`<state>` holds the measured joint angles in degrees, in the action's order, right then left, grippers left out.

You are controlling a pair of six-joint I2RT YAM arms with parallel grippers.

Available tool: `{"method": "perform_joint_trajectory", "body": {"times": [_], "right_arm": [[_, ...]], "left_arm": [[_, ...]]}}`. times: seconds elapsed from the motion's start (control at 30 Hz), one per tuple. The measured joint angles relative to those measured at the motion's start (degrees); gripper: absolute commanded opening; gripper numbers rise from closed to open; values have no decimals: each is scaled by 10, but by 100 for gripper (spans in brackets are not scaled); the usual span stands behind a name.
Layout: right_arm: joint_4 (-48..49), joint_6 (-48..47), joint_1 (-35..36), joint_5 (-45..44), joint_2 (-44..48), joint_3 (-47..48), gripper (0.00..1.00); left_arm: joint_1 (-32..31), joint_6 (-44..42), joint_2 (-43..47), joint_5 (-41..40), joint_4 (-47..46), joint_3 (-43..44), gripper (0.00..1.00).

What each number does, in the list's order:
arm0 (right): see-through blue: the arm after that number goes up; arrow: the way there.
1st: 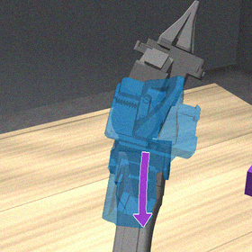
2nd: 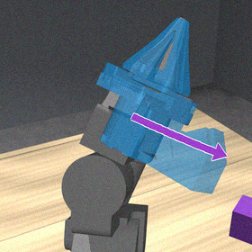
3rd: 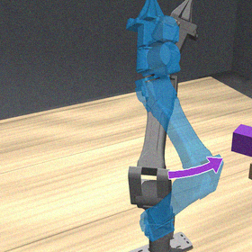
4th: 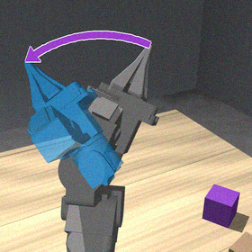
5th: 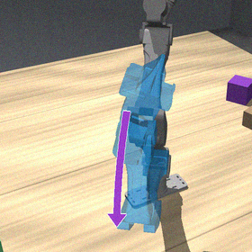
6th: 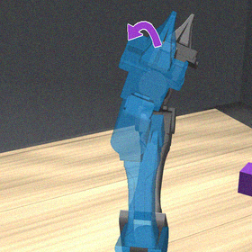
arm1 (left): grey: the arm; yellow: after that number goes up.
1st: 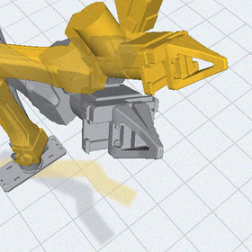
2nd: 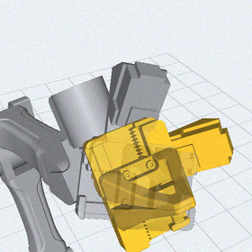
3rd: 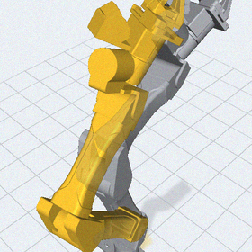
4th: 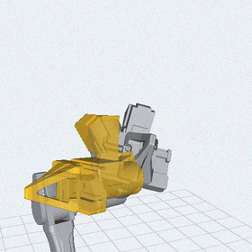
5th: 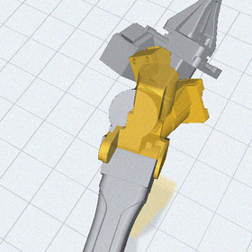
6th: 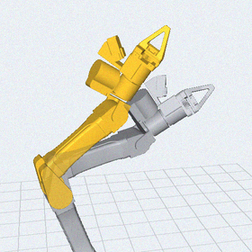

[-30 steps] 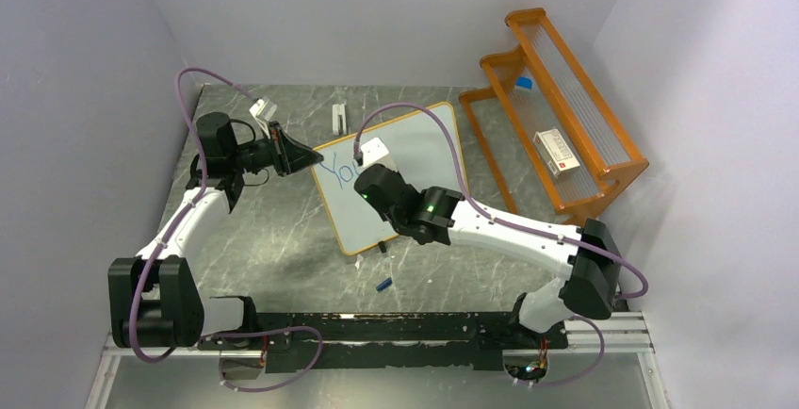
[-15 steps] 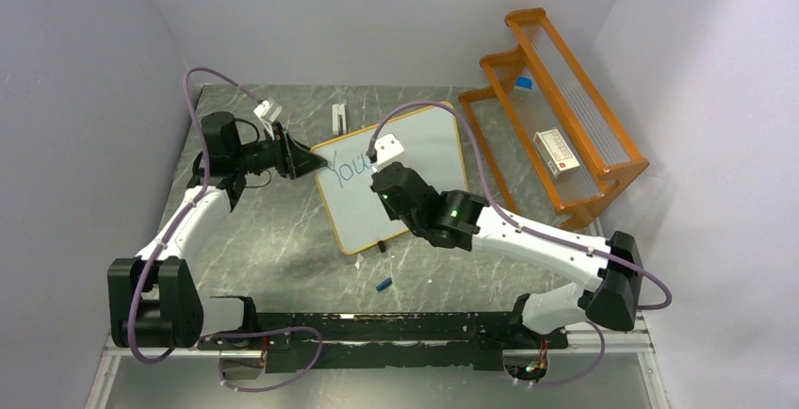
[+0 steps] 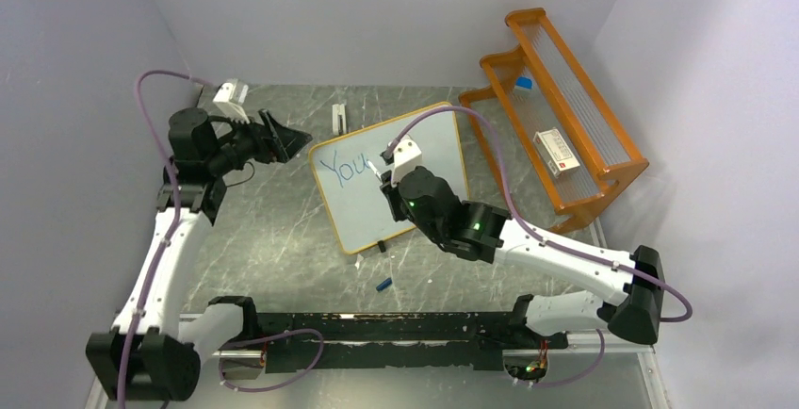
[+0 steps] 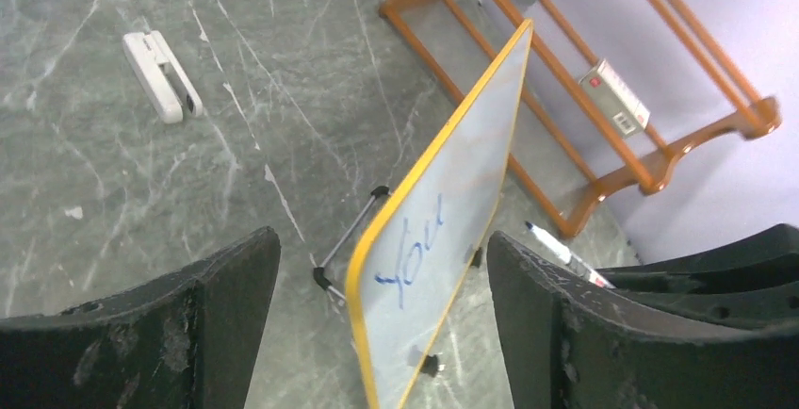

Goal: Write a sentence on the whiteboard

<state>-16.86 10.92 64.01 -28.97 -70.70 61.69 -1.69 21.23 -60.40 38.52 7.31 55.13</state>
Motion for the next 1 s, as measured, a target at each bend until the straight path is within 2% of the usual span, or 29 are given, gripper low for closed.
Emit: {"method": "perform_joint_trajectory", "body": {"times": [0.13, 0.27, 0.67, 0.77, 1.0], "right_arm": [[52, -8, 2, 17, 14, -18, 0], [101, -12, 4, 35, 16, -26, 0], [193, -22, 16, 66, 28, -52, 0], [205, -25, 20, 67, 28, -53, 0], [229, -33, 31, 67, 33, -69, 0]], "left_arm": [[-6, 73, 66, -35, 21, -12, 84], [-40, 142, 108, -48, 19, -26, 82], [-207, 338, 110, -122, -86, -117, 65], [-249, 363, 99, -150, -120, -121, 59], [-303, 395, 76, -206, -157, -122, 28]]}}
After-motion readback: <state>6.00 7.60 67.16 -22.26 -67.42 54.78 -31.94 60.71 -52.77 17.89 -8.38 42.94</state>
